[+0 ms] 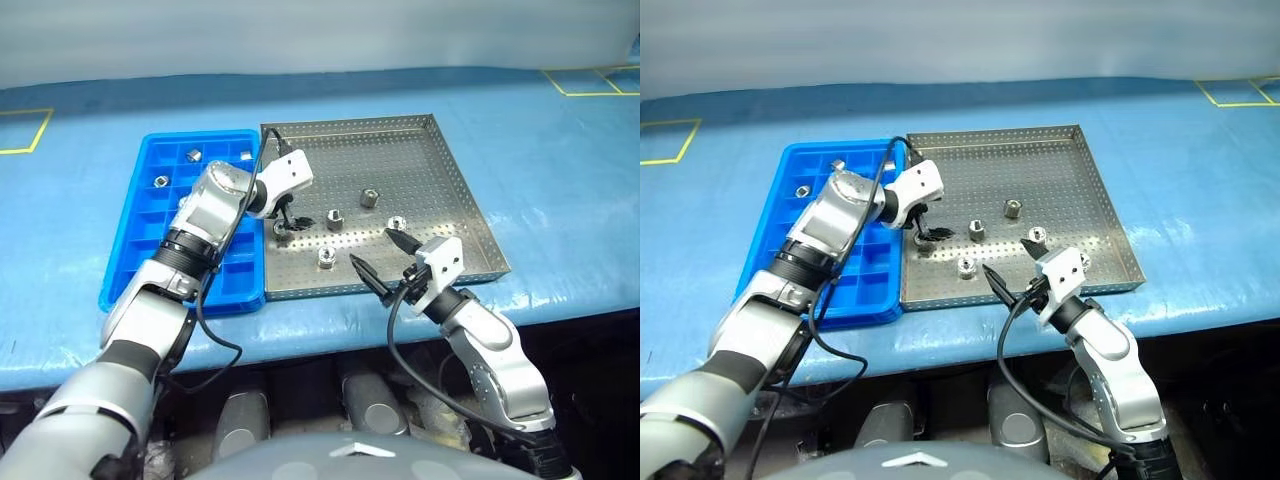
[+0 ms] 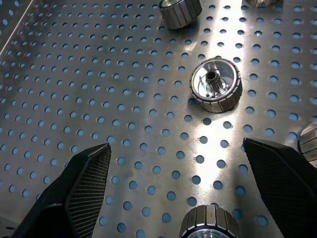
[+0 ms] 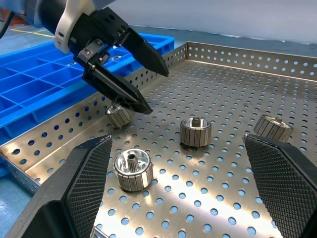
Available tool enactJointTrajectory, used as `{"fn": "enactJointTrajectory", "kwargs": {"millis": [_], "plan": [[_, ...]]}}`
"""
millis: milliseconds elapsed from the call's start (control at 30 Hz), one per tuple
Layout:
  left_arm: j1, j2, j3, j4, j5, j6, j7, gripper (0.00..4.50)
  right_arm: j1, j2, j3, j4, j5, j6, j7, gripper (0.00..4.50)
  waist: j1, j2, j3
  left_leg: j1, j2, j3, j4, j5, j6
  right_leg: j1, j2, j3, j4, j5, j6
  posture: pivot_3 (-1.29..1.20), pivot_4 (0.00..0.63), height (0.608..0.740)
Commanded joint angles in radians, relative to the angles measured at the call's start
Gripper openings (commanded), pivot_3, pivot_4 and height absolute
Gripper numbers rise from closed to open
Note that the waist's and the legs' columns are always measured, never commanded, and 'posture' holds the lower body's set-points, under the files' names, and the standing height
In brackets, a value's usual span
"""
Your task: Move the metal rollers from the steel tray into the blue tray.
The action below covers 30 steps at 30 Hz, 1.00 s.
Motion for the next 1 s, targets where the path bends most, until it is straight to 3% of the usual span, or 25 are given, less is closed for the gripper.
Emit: {"fn": "enactJointTrajectory", "kwargs": {"millis": [33,600,867,1000], "plan": [[-0.016,0.04,-0.013,-0.019,0.028,0.005,0.001,4.47,-0.013,-0.004,-0.002,-0.011,0.0,-0.017,0.008,4.5,-0.001,0.0,0.0,0.0,0.0,0.0,0.0,0.0,0.0,0.0,0.0,0.0,0.0,0.0,0.0,-0.17,0.15,0.74],[0.022,0.091,-0.173,0.058,0.134,0.008,-0.104,4.47,0.011,0.0,0.005,-0.008,-0.021,-0.025,-0.005,4.5,-0.009,0.002,-0.002,0.004,0.001,0.002,0.0,0.0,0.0,0.003,0.0,0.002,0.001,-0.002,-0.003,-0.19,0.15,0.74],[0.034,0.079,-0.152,0.082,0.111,0.006,-0.139,1.96,0.016,0.006,0.005,-0.009,-0.027,-0.027,-0.012,4.5,-0.023,0.002,-0.003,0.011,0.001,0.007,-0.001,0.0,0.0,0.007,0.0,0.007,0.001,-0.003,-0.005,-0.19,0.15,0.74],[0.036,0.078,-0.15,0.088,0.119,0.004,-0.144,1.9,0.016,0.007,0.002,-0.008,-0.028,-0.027,-0.013,4.5,-0.025,0.002,-0.003,0.012,0.001,0.01,-0.001,-0.001,0.002,0.006,0.001,0.011,0.001,-0.003,-0.004,-0.19,0.15,0.74]]}}
